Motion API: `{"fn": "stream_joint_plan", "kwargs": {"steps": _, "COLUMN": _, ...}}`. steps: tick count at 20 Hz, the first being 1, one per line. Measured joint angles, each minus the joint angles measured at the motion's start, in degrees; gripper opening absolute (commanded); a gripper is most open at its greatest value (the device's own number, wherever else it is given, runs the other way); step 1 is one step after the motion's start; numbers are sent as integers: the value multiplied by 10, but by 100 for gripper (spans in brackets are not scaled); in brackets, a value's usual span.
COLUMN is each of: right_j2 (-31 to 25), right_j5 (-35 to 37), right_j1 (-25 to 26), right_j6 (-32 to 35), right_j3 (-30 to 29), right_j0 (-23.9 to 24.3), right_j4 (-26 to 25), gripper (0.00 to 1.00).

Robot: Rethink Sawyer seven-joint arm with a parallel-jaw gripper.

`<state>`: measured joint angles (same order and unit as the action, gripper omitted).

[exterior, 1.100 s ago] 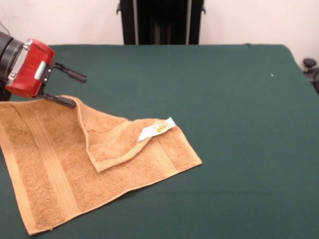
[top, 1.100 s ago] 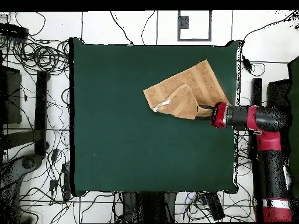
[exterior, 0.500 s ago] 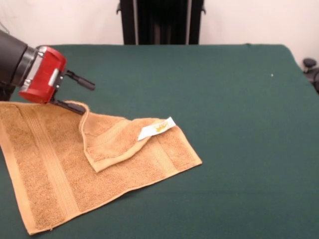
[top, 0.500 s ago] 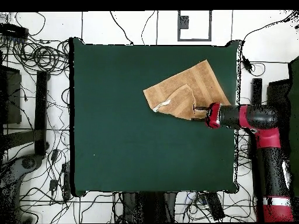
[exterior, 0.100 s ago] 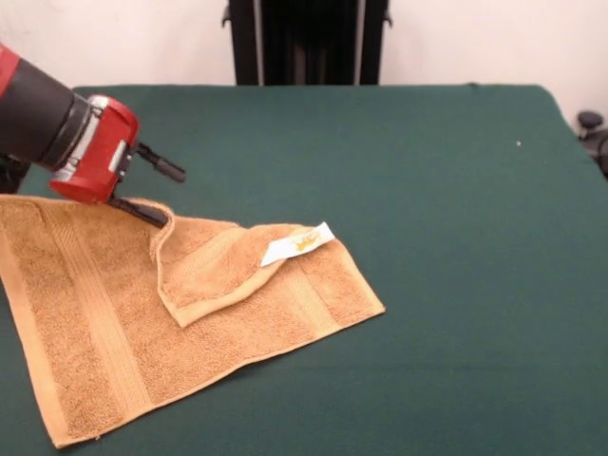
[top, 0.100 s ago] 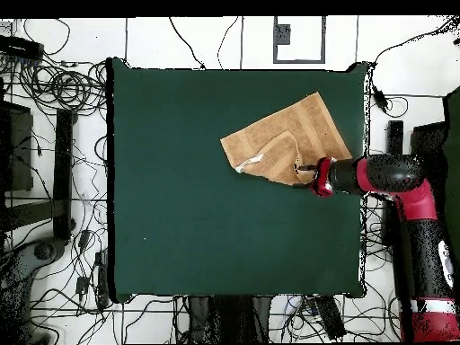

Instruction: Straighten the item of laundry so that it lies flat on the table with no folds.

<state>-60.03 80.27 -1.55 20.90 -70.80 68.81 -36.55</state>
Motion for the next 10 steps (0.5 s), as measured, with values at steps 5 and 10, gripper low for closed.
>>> {"fn": "stream_joint_plan", "kwargs": {"steps": 5, "right_j2": 30, "right_j5": 0, "right_j1": -31, "right_j6": 0, "right_j3": 9, "right_j0": -33, "right_j4": -35, "gripper": 100}}
{"fn": "stream_joint_plan", "kwargs": {"steps": 10, "right_j2": 63, "right_j5": 0, "right_j1": -67, "right_j6": 0, "right_j3": 16, "right_j0": -69, "right_j4": -62, "gripper": 100}}
